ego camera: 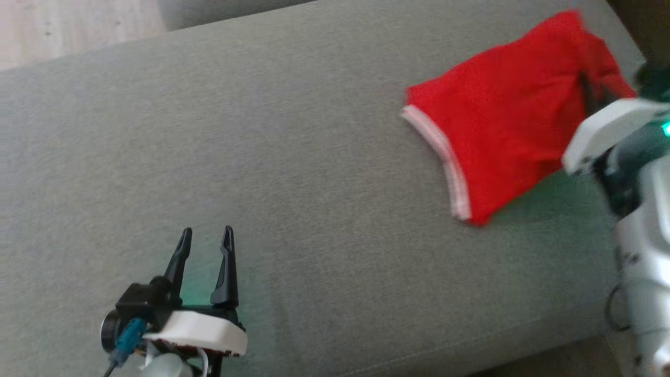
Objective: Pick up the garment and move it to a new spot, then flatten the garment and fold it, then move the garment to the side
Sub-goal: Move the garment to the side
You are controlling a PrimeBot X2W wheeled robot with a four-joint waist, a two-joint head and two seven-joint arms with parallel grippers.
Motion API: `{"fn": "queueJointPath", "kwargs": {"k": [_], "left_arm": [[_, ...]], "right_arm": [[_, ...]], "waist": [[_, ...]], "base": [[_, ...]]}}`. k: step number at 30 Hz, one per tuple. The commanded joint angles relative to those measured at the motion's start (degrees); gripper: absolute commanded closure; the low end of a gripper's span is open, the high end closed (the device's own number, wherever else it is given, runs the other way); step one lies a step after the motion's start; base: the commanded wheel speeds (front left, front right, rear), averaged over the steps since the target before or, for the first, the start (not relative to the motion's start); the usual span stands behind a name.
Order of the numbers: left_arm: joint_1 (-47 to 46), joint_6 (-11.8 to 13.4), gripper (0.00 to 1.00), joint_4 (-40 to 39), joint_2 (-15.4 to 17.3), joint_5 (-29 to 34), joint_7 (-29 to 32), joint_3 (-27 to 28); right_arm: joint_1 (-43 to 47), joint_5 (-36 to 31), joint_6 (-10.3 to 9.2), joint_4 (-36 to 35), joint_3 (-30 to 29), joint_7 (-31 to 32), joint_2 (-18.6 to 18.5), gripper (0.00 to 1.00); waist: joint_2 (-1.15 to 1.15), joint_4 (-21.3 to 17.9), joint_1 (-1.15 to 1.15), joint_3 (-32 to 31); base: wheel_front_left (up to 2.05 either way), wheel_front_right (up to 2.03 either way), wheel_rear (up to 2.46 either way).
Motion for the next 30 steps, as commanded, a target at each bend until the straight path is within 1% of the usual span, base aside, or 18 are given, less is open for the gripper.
{"fn": "queueJointPath", "kwargs": {"k": [1,7,9,10,16,17,18,19,20,24,27,30], "left_arm": [[-1.8,0.5,0.00,-1.9,0.9,0.4,-0.3,1.6],[-1.7,0.9,0.00,-2.5,1.4,0.4,-0.2,1.8],[-1.9,0.9,0.00,-2.7,1.5,0.4,-0.2,1.9],[-2.0,1.0,0.00,-2.8,1.6,0.5,-0.2,1.9],[-2.4,1.0,0.00,-2.9,1.7,0.5,-0.2,1.9],[-2.4,1.0,0.00,-2.9,1.7,0.5,-0.2,1.8],[-2.4,1.1,0.00,-2.9,1.7,0.5,-0.2,1.8],[-2.4,1.1,0.00,-2.9,1.7,0.5,-0.2,1.8],[-2.4,1.1,0.00,-2.9,1.8,0.5,-0.2,1.8],[-2.3,1.3,0.00,-2.7,2.0,0.4,-0.1,1.9],[-2.1,1.5,0.00,-2.8,2.2,0.3,0.0,2.0],[-1.9,1.6,0.00,-2.8,2.3,0.2,0.0,2.0]], "right_arm": [[-3.1,-0.6,0.37,-1.1,-0.2,0.3,-1.9,1.00],[-7.7,-3.4,0.37,3.4,-4.9,1.6,-7.2,1.00],[-8.7,-4.4,0.37,4.6,-6.7,1.9,-9.2,1.00],[-9.3,-5.5,0.37,5.4,-8.6,1.8,-10.8,1.00],[-9.4,-9.7,0.37,8.0,-15.1,1.4,-13.5,1.00],[-9.3,-10.8,0.37,8.3,-16.4,0.9,-13.6,0.56],[-9.2,-11.6,0.37,8.5,-18.0,0.3,-13.6,0.21],[-9.2,-11.6,0.37,8.5,-18.0,0.3,-13.6,0.21],[-9.0,-12.6,0.37,8.9,-19.3,0.0,-13.4,0.00],[-8.7,-16.3,0.37,9.4,-22.4,-2.0,-12.4,0.00],[-9.1,-17.9,0.37,9.5,-22.7,-3.3,-10.9,0.00],[-9.5,-18.7,0.37,9.2,-21.6,-4.2,-9.5,0.00]], "waist": [[0.00,1.5,0.00,-0.2],[0.00,4.8,0.00,1.3],[0.00,5.7,0.00,2.0],[0.00,6.4,0.00,2.5],[0.00,7.9,0.00,3.3],[0.00,8.0,0.00,3.4],[0.00,8.1,0.00,3.4],[0.00,8.1,0.00,3.4],[0.00,8.1,0.00,3.4],[0.00,8.0,0.00,3.0],[0.00,7.5,0.00,2.5],[0.00,6.9,0.00,1.6]], "base": [[0.00,0.00,0.00],[0.00,0.00,0.00],[0.00,0.00,0.00],[0.00,0.00,0.00],[0.00,0.00,0.00],[0.00,0.00,0.00],[0.00,0.00,0.00],[0.00,0.00,0.00],[0.00,0.00,0.00],[0.00,0.00,0.00],[0.00,0.00,0.00],[0.00,0.00,0.00]]}}
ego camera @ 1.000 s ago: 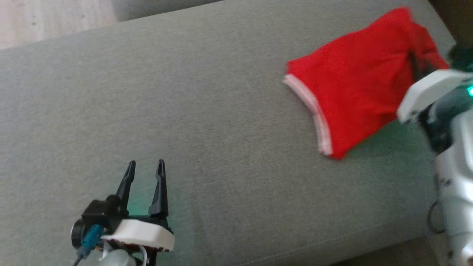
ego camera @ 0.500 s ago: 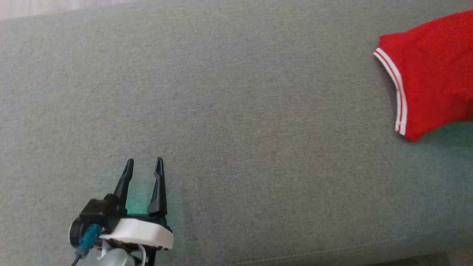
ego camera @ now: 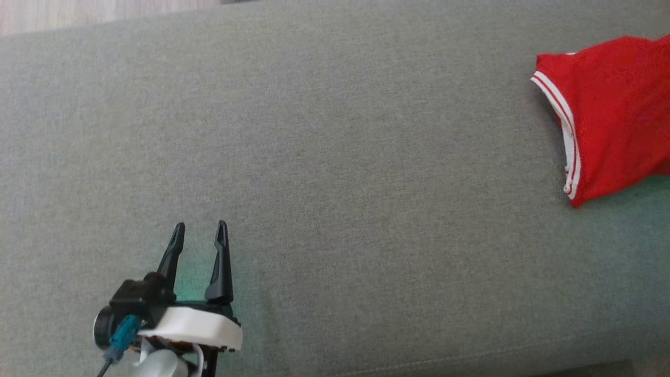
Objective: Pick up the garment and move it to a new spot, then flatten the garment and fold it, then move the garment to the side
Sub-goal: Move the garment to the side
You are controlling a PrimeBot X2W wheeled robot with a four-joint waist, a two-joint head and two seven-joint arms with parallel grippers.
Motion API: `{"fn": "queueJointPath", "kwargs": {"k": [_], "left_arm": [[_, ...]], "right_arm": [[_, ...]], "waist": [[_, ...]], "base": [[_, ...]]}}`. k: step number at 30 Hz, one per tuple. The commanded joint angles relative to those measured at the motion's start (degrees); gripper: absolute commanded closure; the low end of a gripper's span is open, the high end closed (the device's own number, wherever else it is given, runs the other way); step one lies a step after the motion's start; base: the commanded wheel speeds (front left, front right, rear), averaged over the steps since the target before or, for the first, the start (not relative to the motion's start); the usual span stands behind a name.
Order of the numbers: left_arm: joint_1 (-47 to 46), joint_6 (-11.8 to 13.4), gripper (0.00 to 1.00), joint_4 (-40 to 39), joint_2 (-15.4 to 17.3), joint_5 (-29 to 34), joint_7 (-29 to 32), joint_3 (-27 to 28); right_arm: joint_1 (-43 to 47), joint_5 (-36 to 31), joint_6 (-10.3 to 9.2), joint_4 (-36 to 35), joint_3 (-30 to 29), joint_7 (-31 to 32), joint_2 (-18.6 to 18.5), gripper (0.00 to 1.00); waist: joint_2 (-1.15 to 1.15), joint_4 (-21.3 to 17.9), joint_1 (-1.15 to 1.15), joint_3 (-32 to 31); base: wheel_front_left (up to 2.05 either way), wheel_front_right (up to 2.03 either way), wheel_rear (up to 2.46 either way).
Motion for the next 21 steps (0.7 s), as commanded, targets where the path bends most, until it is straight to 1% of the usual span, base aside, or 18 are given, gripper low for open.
{"fn": "queueJointPath", "kwargs": {"k": [1,5,11,16,21], "left_arm": [[-1.4,0.3,0.00,-1.6,1.5,0.1,-0.1,1.9],[-1.0,0.3,0.00,-1.7,1.3,0.0,-0.2,1.8],[-0.1,0.4,0.00,-1.5,1.2,-0.6,-1.2,2.9],[1.8,0.2,0.00,-0.9,0.5,-1.5,-1.9,3.9],[4.0,0.2,0.00,-0.4,0.0,-1.7,-2.4,5.0]], "right_arm": [[-1.9,-0.2,0.37,-2.2,1.5,-0.8,-0.1,0.00],[-1.8,1.9,0.37,-3.4,4.8,-1.6,1.7,0.00],[1.5,6.1,0.37,-7.9,11.2,-3.5,3.6,0.00],[7.7,9.9,0.37,-13.6,15.1,-4.8,6.3,0.00],[16.7,12.5,0.37,-21.2,18.3,-6.3,10.7,0.00]], "waist": [[0.00,-0.5,0.00,-0.8],[0.00,-0.8,0.00,-2.7],[0.00,-0.3,0.00,-7.2],[0.00,1.3,0.00,-11.9],[0.00,3.8,0.00,-15.3]], "base": [[0.00,0.00,0.00],[0.00,0.00,0.00],[0.00,0.00,0.00],[0.00,0.00,0.00],[0.00,0.00,0.00]]}}
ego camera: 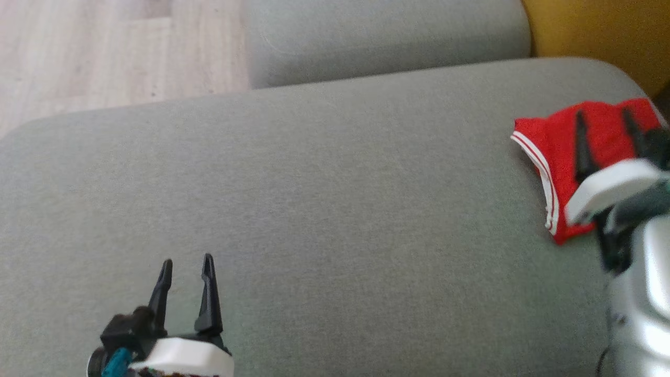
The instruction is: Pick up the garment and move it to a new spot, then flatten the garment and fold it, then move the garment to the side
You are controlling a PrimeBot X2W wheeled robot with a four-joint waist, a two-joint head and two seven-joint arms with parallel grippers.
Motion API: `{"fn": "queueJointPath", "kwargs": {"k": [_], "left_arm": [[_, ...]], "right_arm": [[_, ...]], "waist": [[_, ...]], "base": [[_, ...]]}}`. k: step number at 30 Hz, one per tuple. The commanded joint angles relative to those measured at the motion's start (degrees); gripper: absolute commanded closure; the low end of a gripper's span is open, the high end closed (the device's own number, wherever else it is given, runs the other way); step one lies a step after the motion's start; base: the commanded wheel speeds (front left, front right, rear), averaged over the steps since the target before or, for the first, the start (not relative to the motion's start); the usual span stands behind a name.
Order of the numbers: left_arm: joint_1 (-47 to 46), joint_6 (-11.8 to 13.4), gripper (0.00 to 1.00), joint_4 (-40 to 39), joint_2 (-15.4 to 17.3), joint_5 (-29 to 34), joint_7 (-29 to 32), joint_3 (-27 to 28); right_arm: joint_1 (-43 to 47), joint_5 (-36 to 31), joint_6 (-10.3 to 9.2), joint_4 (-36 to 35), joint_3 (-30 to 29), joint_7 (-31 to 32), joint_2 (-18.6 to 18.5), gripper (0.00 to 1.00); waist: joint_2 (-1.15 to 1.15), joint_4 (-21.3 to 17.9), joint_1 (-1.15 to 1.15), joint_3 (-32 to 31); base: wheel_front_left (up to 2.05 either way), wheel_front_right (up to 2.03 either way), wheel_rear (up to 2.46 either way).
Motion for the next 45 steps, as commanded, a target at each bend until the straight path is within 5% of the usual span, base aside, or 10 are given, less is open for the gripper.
{"fn": "queueJointPath", "kwargs": {"k": [1,8,21,43,44,45], "left_arm": [[-1.4,-0.1,0.00,-1.3,0.4,0.0,-0.8,2.7],[1.4,-0.5,0.00,0.1,0.0,-0.1,-1.0,3.1],[3.8,-1.0,0.00,1.2,0.4,-0.8,-1.1,3.3],[3.9,-0.3,0.00,2.4,0.7,-1.1,0.7,2.1],[6.2,-0.7,1.00,3.9,-0.2,-1.0,1.1,0.1],[6.2,-0.7,1.00,4.5,-0.3,-0.9,1.1,-0.1]], "right_arm": [[0.5,0.5,0.37,-4.1,2.0,-1.0,1.4,0.00],[14.2,1.4,0.37,-13.5,4.1,-3.8,5.9,0.00],[29.1,6.3,0.37,-19.7,8.0,-9.2,6.4,0.00],[31.6,7.6,0.37,-18.5,9.3,-11.2,6.4,0.00],[33.9,7.6,0.00,-16.8,7.8,-10.5,6.8,1.00],[33.9,7.6,-0.01,-16.1,7.8,-10.4,6.8,1.00]], "waist": [[0.00,2.3,0.02,-2.1],[0.00,5.9,0.02,-4.1],[0.00,8.6,0.02,-6.2],[0.00,8.4,0.02,-6.6],[0.00,8.4,0.02,-6.6],[0.00,8.4,0.02,-6.6]], "base": [[0.00,0.00,0.00],[0.00,0.00,0.00],[0.00,0.00,0.00],[0.00,0.00,0.00],[0.00,0.00,0.00],[0.00,0.00,0.00]]}}
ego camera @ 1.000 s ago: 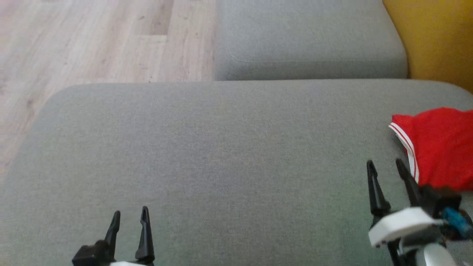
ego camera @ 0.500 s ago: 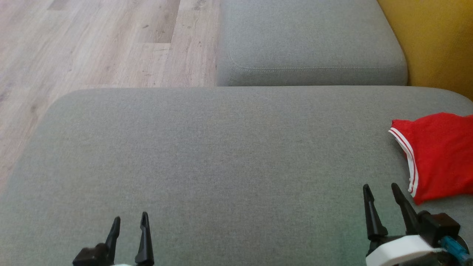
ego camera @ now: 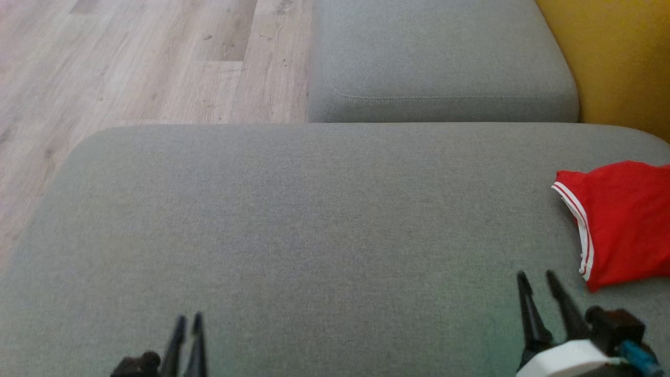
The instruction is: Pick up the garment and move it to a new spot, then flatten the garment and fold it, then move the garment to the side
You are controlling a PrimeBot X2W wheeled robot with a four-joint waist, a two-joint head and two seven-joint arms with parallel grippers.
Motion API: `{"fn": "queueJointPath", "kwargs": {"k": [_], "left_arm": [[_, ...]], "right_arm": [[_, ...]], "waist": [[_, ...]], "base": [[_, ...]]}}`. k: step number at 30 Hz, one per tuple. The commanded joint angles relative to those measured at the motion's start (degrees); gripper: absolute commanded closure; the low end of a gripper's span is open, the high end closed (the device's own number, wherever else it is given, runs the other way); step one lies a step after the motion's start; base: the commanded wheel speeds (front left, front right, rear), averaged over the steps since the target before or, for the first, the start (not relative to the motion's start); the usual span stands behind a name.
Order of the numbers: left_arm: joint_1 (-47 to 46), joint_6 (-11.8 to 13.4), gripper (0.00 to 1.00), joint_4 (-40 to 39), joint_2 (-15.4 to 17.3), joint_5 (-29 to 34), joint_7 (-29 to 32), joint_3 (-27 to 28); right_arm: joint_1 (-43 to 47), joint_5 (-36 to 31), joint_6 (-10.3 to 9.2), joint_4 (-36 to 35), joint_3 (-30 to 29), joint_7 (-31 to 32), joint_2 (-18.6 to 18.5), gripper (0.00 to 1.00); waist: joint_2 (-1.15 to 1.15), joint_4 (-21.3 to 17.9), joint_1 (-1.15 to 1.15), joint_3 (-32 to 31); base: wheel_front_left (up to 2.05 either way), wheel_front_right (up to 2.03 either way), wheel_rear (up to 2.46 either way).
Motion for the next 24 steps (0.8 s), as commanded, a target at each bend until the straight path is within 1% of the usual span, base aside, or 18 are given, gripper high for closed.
{"fn": "queueJointPath", "kwargs": {"k": [1,3,10,24], "left_arm": [[0.1,0.0,1.00,0.7,-0.2,-0.1,0.1,-0.1],[1.0,-0.1,1.00,2.2,-0.7,-0.1,0.1,-0.4],[0.3,-1.5,1.00,2.2,-1.6,-3.5,1.2,1.9],[-1.1,-3.9,1.00,2.5,-3.1,-9.0,3.1,5.5]], "right_arm": [[0.1,0.1,0.00,0.9,0.0,0.0,0.0,1.00],[0.8,0.1,0.00,3.0,0.0,0.0,0.0,1.00],[-0.2,5.4,0.03,3.1,-0.4,0.9,0.0,1.00],[-1.9,14.0,0.07,3.4,-1.1,2.2,0.0,1.00]], "waist": [[0.00,0.0,0.00,0.0],[0.00,0.0,0.00,0.0],[0.00,-0.3,0.00,0.4],[0.00,-0.9,0.00,1.1]], "base": [[0.00,0.00,0.00],[0.00,0.00,0.00],[0.00,0.00,0.00],[0.00,0.00,0.00]]}}
